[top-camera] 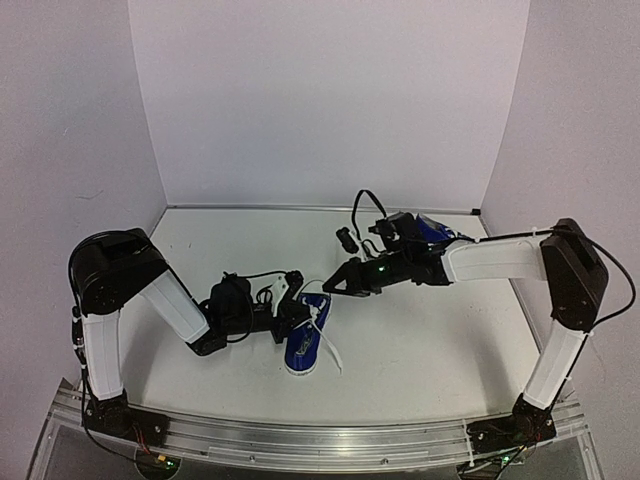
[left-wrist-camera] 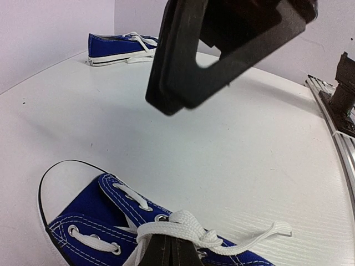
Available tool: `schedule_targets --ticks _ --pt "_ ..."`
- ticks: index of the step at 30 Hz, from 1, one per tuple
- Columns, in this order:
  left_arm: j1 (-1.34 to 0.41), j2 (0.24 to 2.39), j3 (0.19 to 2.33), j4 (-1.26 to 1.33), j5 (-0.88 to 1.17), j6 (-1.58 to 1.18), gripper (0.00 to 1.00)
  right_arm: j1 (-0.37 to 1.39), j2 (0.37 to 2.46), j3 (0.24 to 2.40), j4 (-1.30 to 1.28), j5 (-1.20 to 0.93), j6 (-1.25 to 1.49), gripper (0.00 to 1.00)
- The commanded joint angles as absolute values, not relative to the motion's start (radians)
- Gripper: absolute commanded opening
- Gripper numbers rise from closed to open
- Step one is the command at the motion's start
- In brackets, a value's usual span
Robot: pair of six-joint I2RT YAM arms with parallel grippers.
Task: Tie the shoes
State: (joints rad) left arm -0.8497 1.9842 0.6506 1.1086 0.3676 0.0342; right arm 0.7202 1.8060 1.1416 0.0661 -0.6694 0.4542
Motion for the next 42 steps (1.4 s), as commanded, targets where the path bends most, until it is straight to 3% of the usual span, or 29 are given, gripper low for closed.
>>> schedule_targets --ticks 1,35,39,42 --pt "-0.847 1.972 0.656 1.116 0.393 0.065 0.0 0.727 1.853 1.165 0.045 -0.675 0.457 0.18" --pt "-0.847 1.978 0.679 1.096 0.404 0.085 0.0 0.765 1.979 1.236 0.07 -0.752 0.461 0.2" --pt "-0.846 1.977 0.679 1.094 0.405 0.084 0.0 0.766 1.985 1.232 0.07 -0.75 0.463 0.18" --pt "-0.847 1.976 0.679 1.093 0.403 0.085 0.0 0.766 1.986 1.231 0.071 -0.749 0.463 0.12"
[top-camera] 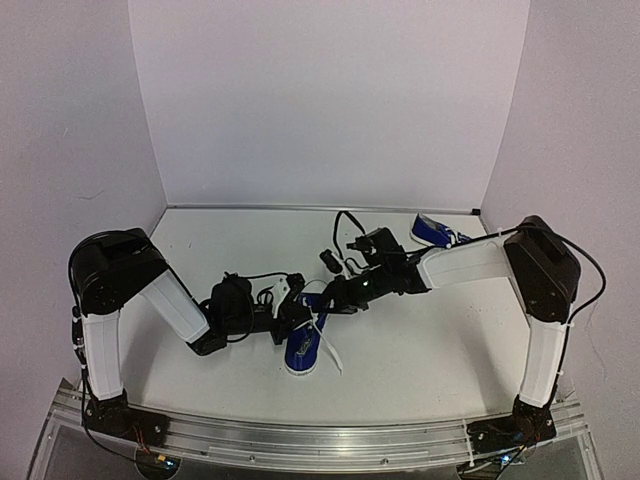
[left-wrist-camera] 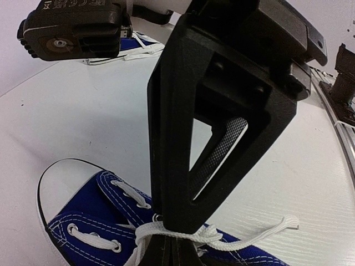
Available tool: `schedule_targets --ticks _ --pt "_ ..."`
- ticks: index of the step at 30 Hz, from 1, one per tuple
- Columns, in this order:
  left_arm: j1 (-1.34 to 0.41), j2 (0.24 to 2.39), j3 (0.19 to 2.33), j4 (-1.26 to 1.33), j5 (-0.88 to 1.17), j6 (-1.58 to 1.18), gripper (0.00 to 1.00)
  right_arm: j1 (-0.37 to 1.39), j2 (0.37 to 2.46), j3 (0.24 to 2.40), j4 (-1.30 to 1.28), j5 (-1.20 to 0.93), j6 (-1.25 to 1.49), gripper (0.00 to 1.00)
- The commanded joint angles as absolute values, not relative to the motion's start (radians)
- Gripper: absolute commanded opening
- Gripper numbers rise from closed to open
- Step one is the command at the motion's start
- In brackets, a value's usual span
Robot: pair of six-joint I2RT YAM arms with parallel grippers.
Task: Tie the shoes
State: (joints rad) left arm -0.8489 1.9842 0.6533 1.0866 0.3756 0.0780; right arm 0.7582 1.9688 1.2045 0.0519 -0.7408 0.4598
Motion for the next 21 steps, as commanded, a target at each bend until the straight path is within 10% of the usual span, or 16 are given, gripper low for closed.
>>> schedule_targets --ticks 1,21 --pt "-0.847 1.976 0.679 1.093 0.404 0.086 0.0 0.766 1.984 1.23 0.071 -0.748 0.463 0.08" --pt "-0.847 1.816 0.607 0.936 0.35 0.128 0.23 0.766 1.892 1.19 0.111 -0.704 0.466 0.0"
